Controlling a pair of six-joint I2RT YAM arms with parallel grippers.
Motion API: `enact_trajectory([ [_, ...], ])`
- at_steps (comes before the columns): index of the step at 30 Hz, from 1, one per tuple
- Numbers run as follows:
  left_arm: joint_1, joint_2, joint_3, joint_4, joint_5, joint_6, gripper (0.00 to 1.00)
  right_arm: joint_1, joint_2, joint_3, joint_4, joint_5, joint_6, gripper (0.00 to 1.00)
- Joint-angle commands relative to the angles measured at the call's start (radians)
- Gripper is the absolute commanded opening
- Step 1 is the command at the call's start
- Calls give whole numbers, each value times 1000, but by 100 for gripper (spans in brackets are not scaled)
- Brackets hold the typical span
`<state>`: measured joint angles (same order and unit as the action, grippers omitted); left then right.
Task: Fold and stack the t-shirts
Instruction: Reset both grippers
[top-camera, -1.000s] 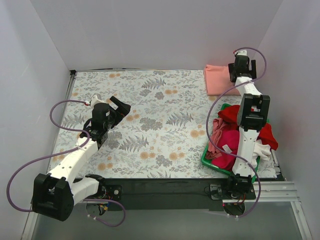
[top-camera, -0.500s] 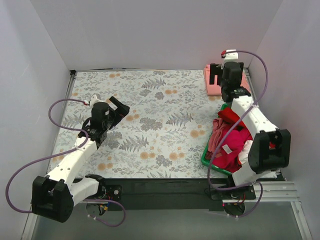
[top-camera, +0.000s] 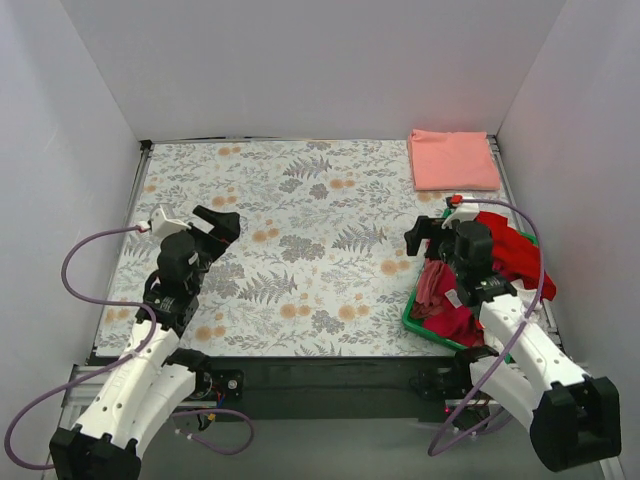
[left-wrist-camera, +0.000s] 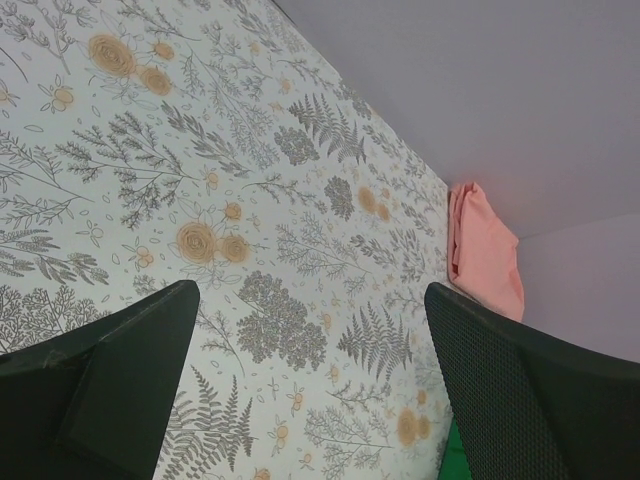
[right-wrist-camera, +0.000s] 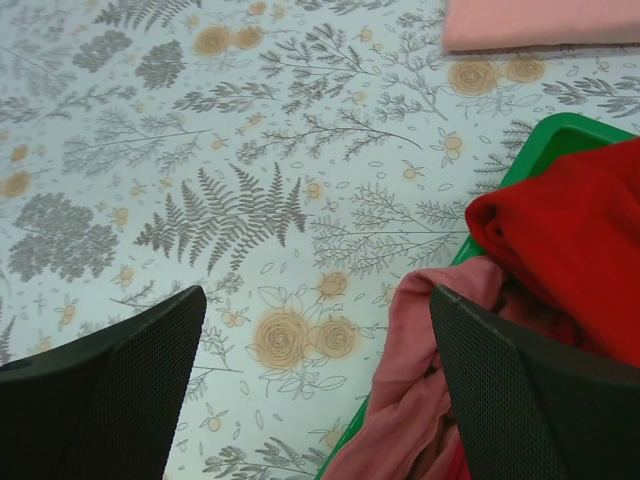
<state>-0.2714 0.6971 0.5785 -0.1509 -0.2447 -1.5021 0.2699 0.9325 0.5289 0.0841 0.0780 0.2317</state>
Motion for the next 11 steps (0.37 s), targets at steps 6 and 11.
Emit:
enact_trajectory([
  [6,-2,79,46,-25,-51,45,95,0,-210,-90,83,-141,14,98],
  [11,-2,72,67,-67,-82,39,96,0,-264,-102,89,-179,29,98],
])
